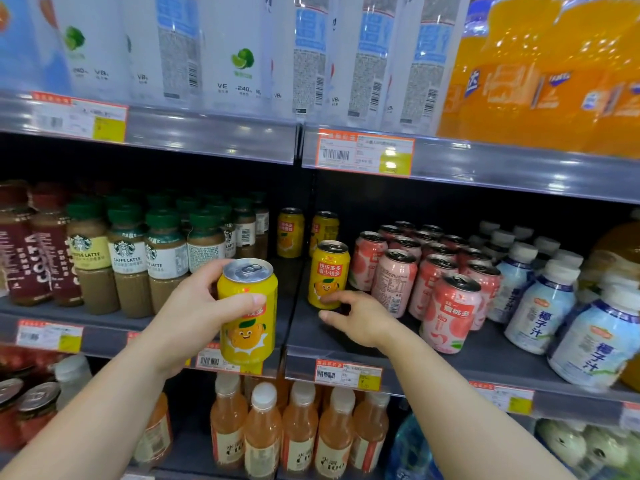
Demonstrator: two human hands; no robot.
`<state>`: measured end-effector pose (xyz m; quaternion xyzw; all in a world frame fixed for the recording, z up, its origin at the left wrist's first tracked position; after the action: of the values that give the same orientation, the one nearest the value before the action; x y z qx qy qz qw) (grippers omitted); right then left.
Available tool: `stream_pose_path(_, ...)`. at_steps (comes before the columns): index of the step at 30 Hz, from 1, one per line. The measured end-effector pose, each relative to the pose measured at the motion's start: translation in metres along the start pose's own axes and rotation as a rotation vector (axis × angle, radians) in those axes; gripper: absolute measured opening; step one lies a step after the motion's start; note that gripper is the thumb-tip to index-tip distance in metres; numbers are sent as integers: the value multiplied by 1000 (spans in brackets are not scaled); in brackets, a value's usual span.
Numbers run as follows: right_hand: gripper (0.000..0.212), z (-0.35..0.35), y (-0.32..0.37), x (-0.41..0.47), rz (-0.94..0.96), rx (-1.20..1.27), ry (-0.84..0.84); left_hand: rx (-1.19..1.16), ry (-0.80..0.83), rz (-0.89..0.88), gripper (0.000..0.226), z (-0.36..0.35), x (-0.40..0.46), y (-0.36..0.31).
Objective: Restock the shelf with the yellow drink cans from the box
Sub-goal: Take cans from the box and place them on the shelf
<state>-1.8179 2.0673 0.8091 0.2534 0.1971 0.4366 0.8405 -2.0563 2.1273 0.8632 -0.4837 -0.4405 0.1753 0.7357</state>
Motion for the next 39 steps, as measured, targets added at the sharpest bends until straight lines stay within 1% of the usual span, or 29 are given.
stream_pose_path(4, 58, -1, 0, 8, -34, -26, 50, 2, 4, 7, 71, 0, -1, 1)
stream_pose_path(9, 68, -1, 0, 16, -70, -14, 32, 14, 3, 15, 67, 4, -1, 2)
stream_pose_path(12, 67, -2, 0, 20, -89, 33, 30, 19, -4, 23, 67, 5, -1, 4)
stream_pose_path(16, 68, -6, 5, 29, -92, 62, 78, 22, -8, 28, 68, 5, -1, 5)
stream_pose_path(21, 71, -4, 9, 42, -122, 42, 49, 26, -13, 43, 72, 6, 0, 10)
stream_pose_path(29, 74, -4, 10, 58, -145, 20, 21, 28, -12, 60, 71, 9, 0, 16)
stream_pose_path(36, 73, -6, 9, 62, -144, -31, -1, 22, -3, 71, 72, 7, 0, 21)
stream_pose_path(39, 68, -3, 11, 56, -131, 32, -20, 18, 4, 69, 72, 5, 0, 20)
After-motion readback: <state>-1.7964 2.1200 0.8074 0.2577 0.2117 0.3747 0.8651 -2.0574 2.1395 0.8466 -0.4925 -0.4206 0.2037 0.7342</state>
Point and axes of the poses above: each hand's wrist, its own x-axis towards the middle knuckle, its own z-axis out of the back of the hand, y = z × x, the point moved 7 cm from there along x, towards the middle knuckle, and after that the axes turned 14 degrees about -z, right-handed, at the moved point
